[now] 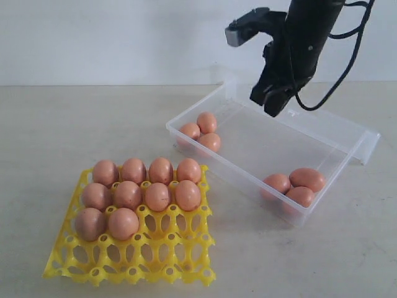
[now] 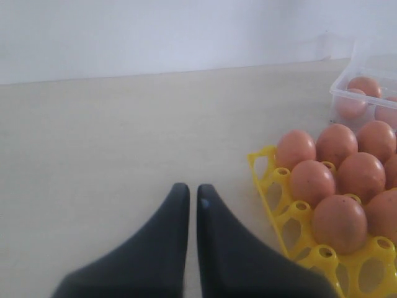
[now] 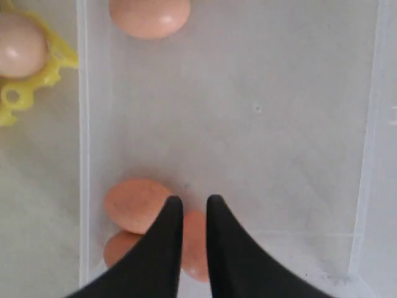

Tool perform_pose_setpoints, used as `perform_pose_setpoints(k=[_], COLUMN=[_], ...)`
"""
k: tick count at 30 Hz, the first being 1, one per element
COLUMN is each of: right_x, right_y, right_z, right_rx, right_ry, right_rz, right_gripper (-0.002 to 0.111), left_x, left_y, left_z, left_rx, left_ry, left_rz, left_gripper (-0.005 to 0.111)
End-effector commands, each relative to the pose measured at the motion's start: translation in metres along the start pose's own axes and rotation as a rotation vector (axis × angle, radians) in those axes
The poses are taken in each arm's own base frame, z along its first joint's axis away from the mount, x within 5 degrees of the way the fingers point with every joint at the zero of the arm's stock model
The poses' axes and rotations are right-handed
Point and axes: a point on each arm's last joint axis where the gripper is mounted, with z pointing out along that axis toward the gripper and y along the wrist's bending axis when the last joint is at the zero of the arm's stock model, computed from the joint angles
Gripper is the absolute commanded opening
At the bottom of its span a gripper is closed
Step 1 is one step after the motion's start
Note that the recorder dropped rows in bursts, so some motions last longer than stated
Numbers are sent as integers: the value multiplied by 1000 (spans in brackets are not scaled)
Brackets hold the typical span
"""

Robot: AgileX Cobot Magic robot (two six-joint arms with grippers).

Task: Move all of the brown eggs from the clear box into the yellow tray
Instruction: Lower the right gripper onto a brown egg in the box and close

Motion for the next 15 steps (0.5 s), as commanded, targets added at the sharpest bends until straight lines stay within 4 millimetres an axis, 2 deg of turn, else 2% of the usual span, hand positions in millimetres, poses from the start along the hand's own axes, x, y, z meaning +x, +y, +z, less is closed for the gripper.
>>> perform_pose_setpoints(k=[1,2,4,8,15], right_x=[20,25,28,29,32], right_y=[3,3,3,1,-5], right_z=[41,52,60,69,71], right_rx=[-42,-48,-55,-45,12], right_ry=[156,196,226,232,269], right_rz=[-91,-97,-98,-104,-124], right_gripper=[42,54,64,65,65], left_x=[1,1,1,1,1], left_y=[0,0,0,0,0], left_z=[0,0,0,0,0], left_rx=[3,3,3,3,3], left_ry=[-3,-3,-3,-3,-3], left_rz=[4,4,4,4,4], left_gripper=[4,4,4,4,4])
